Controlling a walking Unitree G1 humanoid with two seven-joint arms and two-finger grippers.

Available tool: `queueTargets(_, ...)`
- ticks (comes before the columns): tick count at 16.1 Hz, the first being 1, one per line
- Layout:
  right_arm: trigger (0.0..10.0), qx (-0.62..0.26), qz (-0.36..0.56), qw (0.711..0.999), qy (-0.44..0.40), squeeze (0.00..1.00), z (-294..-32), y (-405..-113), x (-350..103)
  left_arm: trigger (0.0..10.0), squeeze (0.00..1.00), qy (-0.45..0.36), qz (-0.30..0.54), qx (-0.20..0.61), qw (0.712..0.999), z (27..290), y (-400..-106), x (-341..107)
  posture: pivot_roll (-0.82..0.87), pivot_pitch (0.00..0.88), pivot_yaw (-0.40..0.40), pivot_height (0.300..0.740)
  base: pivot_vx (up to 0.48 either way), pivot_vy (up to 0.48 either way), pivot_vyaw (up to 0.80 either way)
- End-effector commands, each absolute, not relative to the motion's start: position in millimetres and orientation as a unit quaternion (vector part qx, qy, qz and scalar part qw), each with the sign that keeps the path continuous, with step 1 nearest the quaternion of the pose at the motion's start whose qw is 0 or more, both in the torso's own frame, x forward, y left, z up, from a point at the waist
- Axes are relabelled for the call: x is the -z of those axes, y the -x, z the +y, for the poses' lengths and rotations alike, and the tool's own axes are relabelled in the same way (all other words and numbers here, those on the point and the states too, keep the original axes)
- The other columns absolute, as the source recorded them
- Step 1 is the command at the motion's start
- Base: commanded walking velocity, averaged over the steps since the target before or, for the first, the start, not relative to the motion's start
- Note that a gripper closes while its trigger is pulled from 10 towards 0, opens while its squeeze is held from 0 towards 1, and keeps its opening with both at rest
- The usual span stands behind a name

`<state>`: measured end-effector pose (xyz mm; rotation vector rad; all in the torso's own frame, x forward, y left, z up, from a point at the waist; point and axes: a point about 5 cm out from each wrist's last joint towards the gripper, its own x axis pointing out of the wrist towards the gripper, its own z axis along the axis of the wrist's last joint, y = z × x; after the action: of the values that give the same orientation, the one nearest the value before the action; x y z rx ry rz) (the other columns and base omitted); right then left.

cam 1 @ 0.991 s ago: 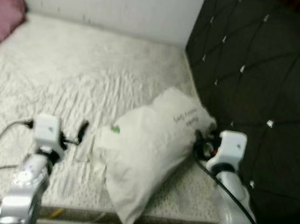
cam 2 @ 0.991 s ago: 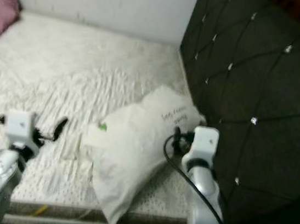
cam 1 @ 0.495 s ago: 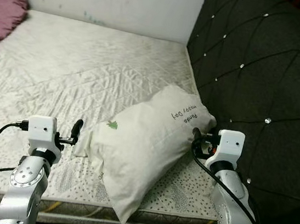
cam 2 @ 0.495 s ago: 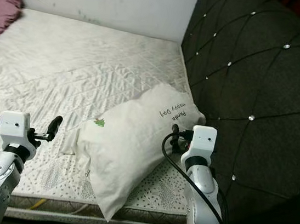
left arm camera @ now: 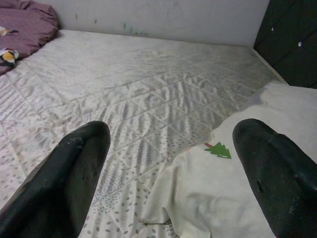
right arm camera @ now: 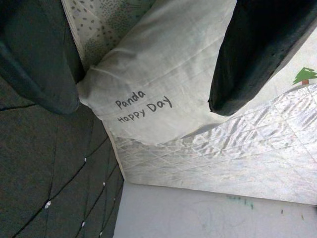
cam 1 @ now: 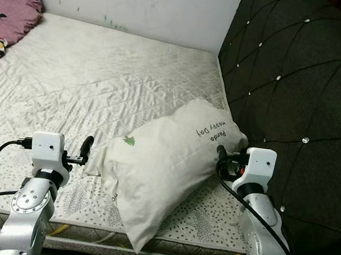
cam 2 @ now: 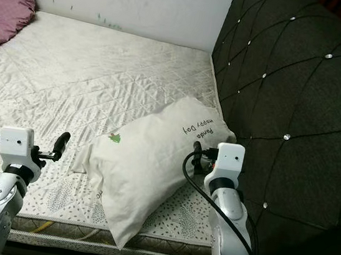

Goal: Clean up the room

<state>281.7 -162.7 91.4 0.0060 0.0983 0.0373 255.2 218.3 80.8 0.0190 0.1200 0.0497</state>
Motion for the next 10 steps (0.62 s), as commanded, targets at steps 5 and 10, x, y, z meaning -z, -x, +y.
queueTargets(5,10.0,-0.022,0.042,0.999,0.001,0.00,-163.7,-285.7,-95.6,10.0,0.00,-0.019,0.057,-0.031,0.998,217.8,-256.5,-81.8,0.01,0.000,-0.101,0.666,0.000,0.000,0.00)
queueTargets(10,10.0,-0.030,0.043,0.999,0.002,0.00,-162.3,-286.4,-94.8,10.0,0.00,-0.019,0.057,-0.038,0.997,219.2,-257.5,-81.0,0.01,0.000,-0.104,0.666,0.000,0.000,0.00)
